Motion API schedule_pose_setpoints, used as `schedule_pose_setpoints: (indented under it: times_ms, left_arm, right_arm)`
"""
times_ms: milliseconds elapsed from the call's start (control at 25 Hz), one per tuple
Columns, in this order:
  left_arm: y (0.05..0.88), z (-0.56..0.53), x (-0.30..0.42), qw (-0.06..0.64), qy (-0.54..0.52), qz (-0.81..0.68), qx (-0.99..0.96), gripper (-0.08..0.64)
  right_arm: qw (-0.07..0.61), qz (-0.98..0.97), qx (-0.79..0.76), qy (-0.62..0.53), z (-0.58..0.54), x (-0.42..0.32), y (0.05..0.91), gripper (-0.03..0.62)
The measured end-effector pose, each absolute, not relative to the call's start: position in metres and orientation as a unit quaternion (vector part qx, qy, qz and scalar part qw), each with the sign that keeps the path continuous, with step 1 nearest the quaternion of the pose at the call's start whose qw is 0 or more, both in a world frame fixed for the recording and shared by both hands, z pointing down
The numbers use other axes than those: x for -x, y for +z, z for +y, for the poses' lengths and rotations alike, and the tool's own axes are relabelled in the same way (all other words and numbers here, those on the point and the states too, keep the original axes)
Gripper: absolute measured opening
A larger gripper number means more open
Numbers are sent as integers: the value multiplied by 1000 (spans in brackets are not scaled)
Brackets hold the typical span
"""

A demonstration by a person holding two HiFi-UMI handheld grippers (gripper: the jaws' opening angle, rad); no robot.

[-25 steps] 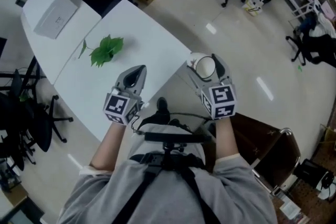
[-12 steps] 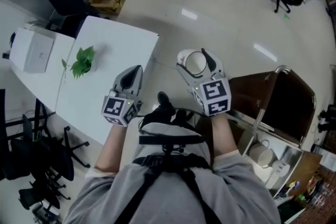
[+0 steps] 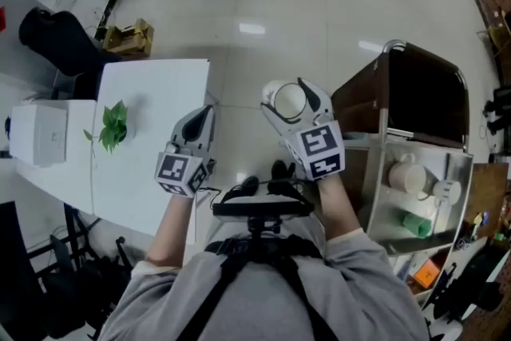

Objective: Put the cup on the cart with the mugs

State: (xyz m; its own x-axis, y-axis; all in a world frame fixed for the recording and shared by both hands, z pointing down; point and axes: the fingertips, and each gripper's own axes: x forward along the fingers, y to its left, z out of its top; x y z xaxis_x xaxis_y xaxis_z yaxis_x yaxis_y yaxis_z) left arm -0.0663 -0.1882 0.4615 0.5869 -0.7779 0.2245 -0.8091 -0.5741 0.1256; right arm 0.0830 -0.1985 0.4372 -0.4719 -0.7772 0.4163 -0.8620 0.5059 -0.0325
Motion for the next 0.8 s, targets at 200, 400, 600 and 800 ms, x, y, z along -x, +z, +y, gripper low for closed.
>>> schedule_pose_setpoints:
  times_ms: [200, 400, 600, 800]
  left_arm:
    - [458, -174, 36, 86, 81, -366, -923, 3]
    - [447, -155, 12, 90, 70, -298, -948, 3]
    - [436, -124, -40, 86, 63, -204, -973, 3]
    - [414, -81, -97, 75, 49, -120, -989, 3]
  right_arm:
    - [169, -817, -538, 122, -166, -99, 430, 407]
    - [163, -780, -592, 120, -135, -114, 413, 407]
    - [156, -729, -658, 104, -90, -152, 381, 407]
    - [150, -673, -719, 91, -30, -200, 354, 407]
